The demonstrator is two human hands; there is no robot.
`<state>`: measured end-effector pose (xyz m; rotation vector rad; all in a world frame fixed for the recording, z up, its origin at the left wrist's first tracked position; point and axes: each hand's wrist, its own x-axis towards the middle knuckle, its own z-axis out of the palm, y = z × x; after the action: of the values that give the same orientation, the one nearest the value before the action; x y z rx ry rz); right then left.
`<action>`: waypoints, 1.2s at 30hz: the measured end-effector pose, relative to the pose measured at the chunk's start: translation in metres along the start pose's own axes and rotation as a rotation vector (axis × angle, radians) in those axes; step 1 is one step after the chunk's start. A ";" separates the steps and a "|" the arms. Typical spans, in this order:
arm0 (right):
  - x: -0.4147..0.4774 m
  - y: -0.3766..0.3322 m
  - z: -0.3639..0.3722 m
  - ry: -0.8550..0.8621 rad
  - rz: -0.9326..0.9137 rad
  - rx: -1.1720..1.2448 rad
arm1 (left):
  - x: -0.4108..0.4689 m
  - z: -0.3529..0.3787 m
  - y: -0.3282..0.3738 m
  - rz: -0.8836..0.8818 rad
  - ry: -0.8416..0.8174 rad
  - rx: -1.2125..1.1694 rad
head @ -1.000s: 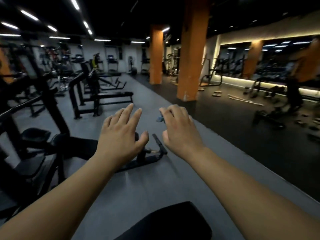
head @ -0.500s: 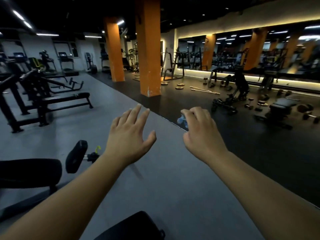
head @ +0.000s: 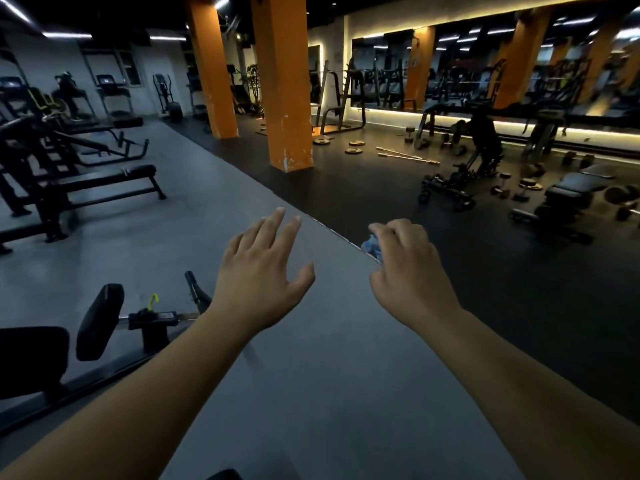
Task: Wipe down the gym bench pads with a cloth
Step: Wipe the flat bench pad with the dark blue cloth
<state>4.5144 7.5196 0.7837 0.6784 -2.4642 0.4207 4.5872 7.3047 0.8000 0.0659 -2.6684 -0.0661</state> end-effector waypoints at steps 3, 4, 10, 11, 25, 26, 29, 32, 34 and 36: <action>0.053 0.026 0.038 -0.021 -0.018 -0.029 | 0.058 0.039 -0.021 -0.016 0.026 -0.023; 0.076 0.033 0.051 -0.011 -0.019 -0.031 | 0.081 0.051 -0.029 -0.020 0.034 -0.029; 0.215 0.050 0.134 -0.016 -0.083 -0.017 | 0.214 0.106 -0.083 -0.055 0.047 -0.049; 0.236 0.052 0.147 -0.021 -0.093 -0.003 | 0.234 0.112 -0.091 -0.064 0.046 -0.044; 0.559 0.142 0.389 -0.004 -0.267 0.199 | 0.535 0.268 -0.194 -0.248 0.037 0.094; 0.584 0.146 0.407 -0.012 -0.292 0.215 | 0.556 0.278 -0.205 -0.283 0.032 0.104; 0.659 0.148 0.461 -0.050 -0.364 0.244 | 0.614 0.307 -0.245 -0.370 0.007 0.127; 0.735 0.137 0.519 -0.068 -0.415 0.268 | 0.671 0.333 -0.297 -0.424 0.015 0.150; 0.782 0.124 0.562 -0.075 -0.441 0.295 | 0.706 0.353 -0.338 -0.452 0.022 0.168; 0.832 0.110 0.607 -0.070 -0.463 0.311 | 0.743 0.377 -0.383 -0.470 0.032 0.180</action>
<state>3.5964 7.0397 0.7601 1.3729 -2.2246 0.6051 3.7687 6.8926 0.7790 0.7428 -2.5645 0.0254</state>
